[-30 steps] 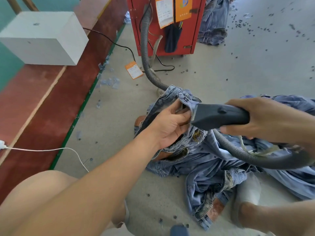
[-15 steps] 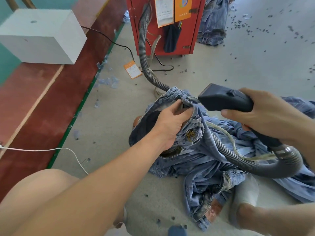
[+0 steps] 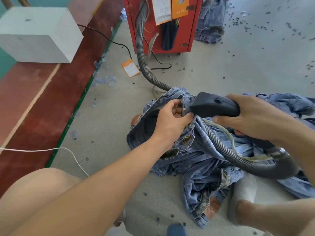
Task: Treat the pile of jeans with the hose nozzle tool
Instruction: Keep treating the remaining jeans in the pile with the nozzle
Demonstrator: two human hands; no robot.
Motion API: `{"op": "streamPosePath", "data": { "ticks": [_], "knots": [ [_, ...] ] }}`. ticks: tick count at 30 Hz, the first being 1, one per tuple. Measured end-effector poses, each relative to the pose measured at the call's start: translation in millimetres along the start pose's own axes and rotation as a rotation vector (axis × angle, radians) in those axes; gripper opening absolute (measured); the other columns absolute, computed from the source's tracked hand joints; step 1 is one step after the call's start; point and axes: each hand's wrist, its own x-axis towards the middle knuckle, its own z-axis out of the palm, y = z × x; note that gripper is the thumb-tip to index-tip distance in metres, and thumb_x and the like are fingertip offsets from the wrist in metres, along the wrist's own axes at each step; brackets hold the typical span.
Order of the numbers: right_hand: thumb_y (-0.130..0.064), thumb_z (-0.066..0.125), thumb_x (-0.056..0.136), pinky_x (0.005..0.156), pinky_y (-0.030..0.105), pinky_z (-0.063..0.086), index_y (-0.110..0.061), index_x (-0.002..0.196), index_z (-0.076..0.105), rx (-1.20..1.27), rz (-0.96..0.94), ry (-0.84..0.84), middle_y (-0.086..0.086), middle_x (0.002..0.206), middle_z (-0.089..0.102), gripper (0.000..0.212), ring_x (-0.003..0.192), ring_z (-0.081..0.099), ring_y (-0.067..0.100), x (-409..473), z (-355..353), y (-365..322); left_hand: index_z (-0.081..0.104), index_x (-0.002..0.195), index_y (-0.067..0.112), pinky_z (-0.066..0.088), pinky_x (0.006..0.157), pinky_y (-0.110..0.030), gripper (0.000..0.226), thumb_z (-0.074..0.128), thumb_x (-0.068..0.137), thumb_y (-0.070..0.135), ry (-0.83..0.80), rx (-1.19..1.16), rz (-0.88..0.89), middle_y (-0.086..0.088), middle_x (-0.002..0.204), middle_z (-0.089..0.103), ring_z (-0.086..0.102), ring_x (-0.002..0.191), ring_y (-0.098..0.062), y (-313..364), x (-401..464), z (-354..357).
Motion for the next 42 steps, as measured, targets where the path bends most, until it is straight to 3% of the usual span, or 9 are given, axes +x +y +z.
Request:
{"op": "streamPosePath", "data": {
  "ticks": [5,9,14,18,21,27,33,37,42],
  "knots": [
    [-0.037,0.079,0.088,0.056,0.036,0.052,-0.024,0.093,0.063,0.158,0.068,0.085,0.000,0.056,0.065,0.020,0.045,0.060,0.013,15.4,-0.3,2.9,0.067,0.125,0.018,0.058,0.083,-0.022,0.043,0.083,0.086,0.009,-0.054,0.084,0.050,0.002,0.099,0.074,0.064,0.084,-0.005,-2.2,0.3,-5.4],
    [-0.038,0.079,0.087,0.045,0.024,0.048,-0.026,0.093,0.064,0.238,0.073,0.102,-0.003,0.054,0.064,0.020,0.045,0.060,0.012,13.2,-12.2,8.3,0.062,0.136,0.012,0.058,0.090,-0.029,0.054,0.082,0.086,0.008,-0.041,0.092,0.023,-0.003,0.105,0.074,0.063,0.088,-0.008,-3.4,1.0,-9.9],
    [-0.040,0.079,0.087,0.046,0.019,0.045,-0.040,0.091,0.064,0.091,-0.009,-0.096,-0.005,0.060,0.068,0.016,0.046,0.061,0.007,4.2,-2.5,0.4,0.064,0.126,0.024,0.052,0.072,-0.018,0.051,0.084,0.083,0.006,-0.122,0.081,0.036,0.016,0.083,0.072,0.056,0.069,0.001,-3.1,-3.5,-12.3],
    [-0.035,0.078,0.089,0.051,0.032,0.052,-0.027,0.092,0.063,0.157,0.060,0.067,-0.003,0.053,0.064,0.018,0.043,0.059,0.010,15.6,4.1,-2.3,0.065,0.117,0.035,0.051,0.072,-0.025,0.054,0.085,0.079,0.002,-0.160,0.075,0.050,0.009,0.085,0.070,0.050,0.072,-0.009,-5.5,-9.1,-9.3],
    [-0.034,0.079,0.089,0.043,0.026,0.050,-0.026,0.092,0.062,0.268,0.105,0.139,-0.004,0.052,0.063,0.019,0.042,0.058,0.010,17.2,-9.4,1.2,0.062,0.121,0.035,0.054,0.077,-0.023,0.059,0.086,0.078,0.003,-0.134,0.088,0.032,0.009,0.085,0.069,0.054,0.073,-0.005,-5.1,-8.5,-13.2],
    [-0.040,0.079,0.086,0.048,0.017,0.048,-0.045,0.090,0.065,0.110,-0.019,-0.223,-0.003,0.064,0.069,0.015,0.050,0.061,0.007,3.6,-9.2,-4.5,0.062,0.129,0.026,0.051,0.072,-0.023,0.061,0.086,0.078,0.002,-0.152,0.098,0.029,-0.002,0.090,0.067,0.050,0.069,-0.006,-4.2,-9.9,-18.6],
    [-0.034,0.078,0.088,0.049,0.023,0.050,-0.026,0.090,0.066,0.186,0.032,-0.063,-0.002,0.058,0.065,0.015,0.048,0.060,0.012,18.2,-7.3,-1.5,0.064,0.120,0.036,0.046,0.066,-0.018,0.064,0.086,0.075,-0.003,-0.207,0.139,0.068,0.017,0.079,0.059,0.046,0.062,-0.003,-5.3,-14.1,-17.5],
    [-0.042,0.081,0.082,0.058,0.034,0.053,-0.032,0.091,0.068,0.173,0.023,-0.222,0.006,0.064,0.068,0.018,0.052,0.061,0.018,11.2,-27.3,4.3,0.061,0.119,0.038,0.047,0.066,-0.015,0.064,0.086,0.076,-0.001,-0.177,0.161,0.075,0.026,0.074,0.060,0.047,0.062,-0.001,-2.7,-10.5,-24.2],
    [-0.041,0.078,0.083,0.048,0.020,0.049,-0.043,0.084,0.067,0.033,-0.022,-0.273,-0.003,0.057,0.067,0.011,0.045,0.061,0.010,5.3,-9.1,-7.9,0.062,0.123,0.035,0.044,0.064,-0.023,0.059,0.086,0.077,0.006,-0.183,0.261,0.148,0.001,0.085,0.061,0.045,0.062,-0.008,-2.8,-14.3,-23.1]
  ]
}}
